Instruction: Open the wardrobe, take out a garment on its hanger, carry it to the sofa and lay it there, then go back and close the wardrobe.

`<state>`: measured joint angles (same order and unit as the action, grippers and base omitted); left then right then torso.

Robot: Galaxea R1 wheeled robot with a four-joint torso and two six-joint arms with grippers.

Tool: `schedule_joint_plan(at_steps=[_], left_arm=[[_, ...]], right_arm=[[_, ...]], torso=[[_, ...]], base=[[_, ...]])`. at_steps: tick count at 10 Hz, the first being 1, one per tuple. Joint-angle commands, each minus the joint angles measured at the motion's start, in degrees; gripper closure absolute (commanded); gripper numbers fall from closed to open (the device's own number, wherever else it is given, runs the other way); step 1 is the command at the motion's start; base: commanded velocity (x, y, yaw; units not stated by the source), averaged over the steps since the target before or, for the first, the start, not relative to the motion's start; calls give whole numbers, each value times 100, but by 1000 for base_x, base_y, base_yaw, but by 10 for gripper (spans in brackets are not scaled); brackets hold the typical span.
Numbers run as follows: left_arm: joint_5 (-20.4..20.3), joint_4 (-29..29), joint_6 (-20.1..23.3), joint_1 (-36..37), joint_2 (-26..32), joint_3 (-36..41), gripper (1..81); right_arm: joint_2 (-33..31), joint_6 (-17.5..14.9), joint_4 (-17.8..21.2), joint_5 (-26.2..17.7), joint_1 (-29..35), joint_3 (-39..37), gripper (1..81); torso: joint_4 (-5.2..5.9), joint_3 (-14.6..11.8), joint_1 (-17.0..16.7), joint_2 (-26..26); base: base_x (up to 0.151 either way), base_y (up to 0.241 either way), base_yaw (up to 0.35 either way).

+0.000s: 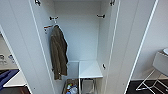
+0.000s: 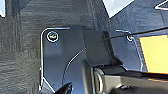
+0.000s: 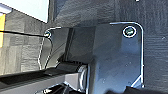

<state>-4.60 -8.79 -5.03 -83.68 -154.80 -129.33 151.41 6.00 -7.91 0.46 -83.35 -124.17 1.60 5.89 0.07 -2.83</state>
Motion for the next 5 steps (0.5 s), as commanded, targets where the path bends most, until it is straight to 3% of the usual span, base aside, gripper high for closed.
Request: schedule_joint_plan(at_steps=[1,4,5], left_arm=[[126,8,-50,303,683,634,10],[-425,62,-530,443,2321,2133,10],[-463,53,-692,514,2629,2377,10]], right_arm=[[-738,42,18,-240,471,621,10],[-1912,321,237,121,849,1340,10],[-2129,411,264,121,1025,1476,10]], torso=[[0,0,0,0],[0,0,-5,0],[0,0,-5,0]], base=[[0,0,0],[0,0,0],[0,0,0]])
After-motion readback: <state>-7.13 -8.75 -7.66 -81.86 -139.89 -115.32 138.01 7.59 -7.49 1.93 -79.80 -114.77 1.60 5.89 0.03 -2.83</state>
